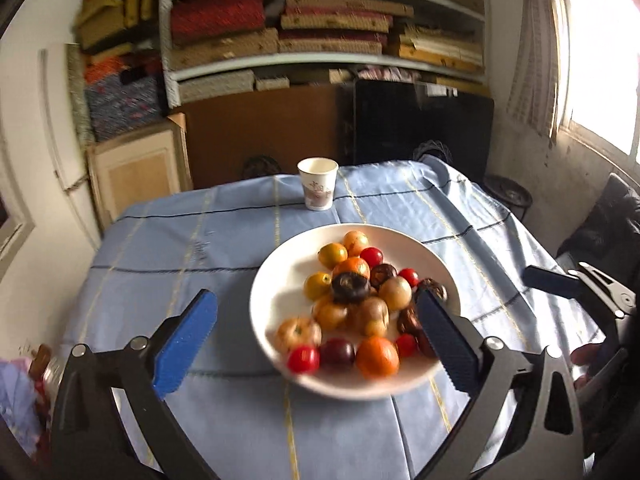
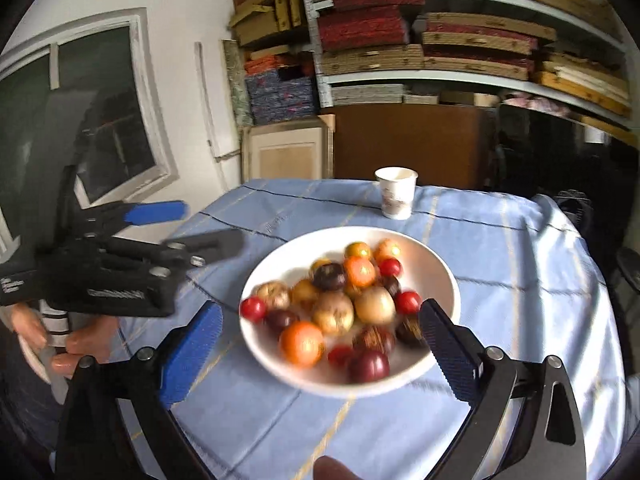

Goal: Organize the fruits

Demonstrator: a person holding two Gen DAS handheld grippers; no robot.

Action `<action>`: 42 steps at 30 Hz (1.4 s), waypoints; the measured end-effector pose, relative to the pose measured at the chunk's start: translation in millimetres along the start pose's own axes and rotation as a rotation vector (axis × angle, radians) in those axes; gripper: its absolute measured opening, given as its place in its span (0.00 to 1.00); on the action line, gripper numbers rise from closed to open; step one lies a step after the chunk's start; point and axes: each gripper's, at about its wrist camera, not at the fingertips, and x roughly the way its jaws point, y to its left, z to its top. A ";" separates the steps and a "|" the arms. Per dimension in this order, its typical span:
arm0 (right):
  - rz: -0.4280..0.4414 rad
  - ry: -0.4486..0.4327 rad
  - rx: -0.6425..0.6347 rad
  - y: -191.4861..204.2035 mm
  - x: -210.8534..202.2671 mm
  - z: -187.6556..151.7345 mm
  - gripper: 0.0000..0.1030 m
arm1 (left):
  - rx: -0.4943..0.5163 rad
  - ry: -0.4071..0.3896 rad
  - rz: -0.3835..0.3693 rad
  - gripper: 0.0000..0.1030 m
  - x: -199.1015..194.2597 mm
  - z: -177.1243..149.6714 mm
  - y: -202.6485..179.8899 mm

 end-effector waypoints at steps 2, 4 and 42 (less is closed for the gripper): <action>-0.013 -0.029 0.027 2.3 -19.7 -10.6 0.97 | -0.016 -0.018 0.030 0.95 -27.2 -15.4 -0.8; -0.016 -0.064 0.057 4.8 -38.7 -22.8 0.97 | -0.015 -0.028 0.039 0.95 -49.8 -30.8 -2.0; -0.103 0.052 0.002 46.9 -97.5 -78.6 0.97 | -0.020 0.001 0.138 0.95 -140.2 -133.9 -8.9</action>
